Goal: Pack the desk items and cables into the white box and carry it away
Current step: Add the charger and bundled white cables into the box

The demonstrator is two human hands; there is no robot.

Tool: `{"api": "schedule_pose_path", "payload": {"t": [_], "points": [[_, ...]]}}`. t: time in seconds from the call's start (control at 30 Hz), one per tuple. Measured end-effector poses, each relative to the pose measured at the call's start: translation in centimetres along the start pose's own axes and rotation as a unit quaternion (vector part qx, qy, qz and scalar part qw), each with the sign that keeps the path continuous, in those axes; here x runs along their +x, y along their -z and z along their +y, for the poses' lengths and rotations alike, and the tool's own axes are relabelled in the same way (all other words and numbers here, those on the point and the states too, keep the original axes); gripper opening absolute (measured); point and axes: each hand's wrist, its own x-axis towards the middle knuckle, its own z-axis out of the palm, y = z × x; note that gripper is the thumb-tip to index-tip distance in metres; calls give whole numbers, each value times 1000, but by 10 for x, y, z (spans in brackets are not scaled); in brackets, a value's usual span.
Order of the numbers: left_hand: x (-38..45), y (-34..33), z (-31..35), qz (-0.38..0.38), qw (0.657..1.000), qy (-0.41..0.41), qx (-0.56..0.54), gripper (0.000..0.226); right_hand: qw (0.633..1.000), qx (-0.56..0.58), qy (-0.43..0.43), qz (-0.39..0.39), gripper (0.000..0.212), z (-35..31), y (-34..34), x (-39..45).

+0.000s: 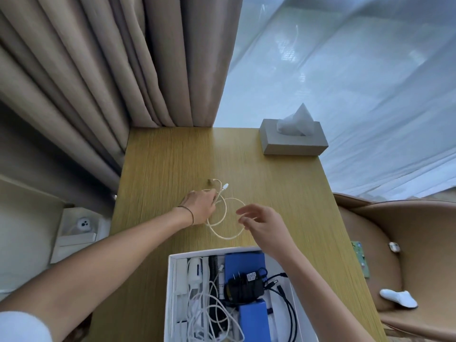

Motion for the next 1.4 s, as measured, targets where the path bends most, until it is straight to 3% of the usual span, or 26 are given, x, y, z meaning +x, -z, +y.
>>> {"api": "schedule_pose_path", "payload": {"t": [0.23,0.43,0.6,0.7,0.8,1.03,1.1,1.23,1.33,1.4], "points": [[-47,54,29,93,989,-16,-116,17,985,-37,149,76,40,-13,11,-6],[-100,92,62,129,973,-61,-182,16,970,-80,228,23,78,-38,26,-6],[-138,107,82,142,942,-54,-299,16,973,15,223,-57,91,-38,37,-16],[-156,102,91,135,907,-33,-397,19,971,75,201,-101,84,-34,41,-27],[-170,90,96,109,855,-2,-507,20,975,70,179,-110,60,-25,40,-38],[-203,55,99,55,752,72,-652,20,954,146,123,-230,31,2,27,-61],[-211,41,98,73,762,99,-636,19,956,164,91,-226,25,11,15,-67],[-227,13,89,181,875,131,-429,21,959,162,35,-228,32,26,-14,-76],[-240,-4,76,270,886,179,-333,20,978,57,31,-199,44,36,-38,-77],[-247,-15,66,295,884,208,-296,20,980,-36,49,-190,65,40,-52,-77]]}}
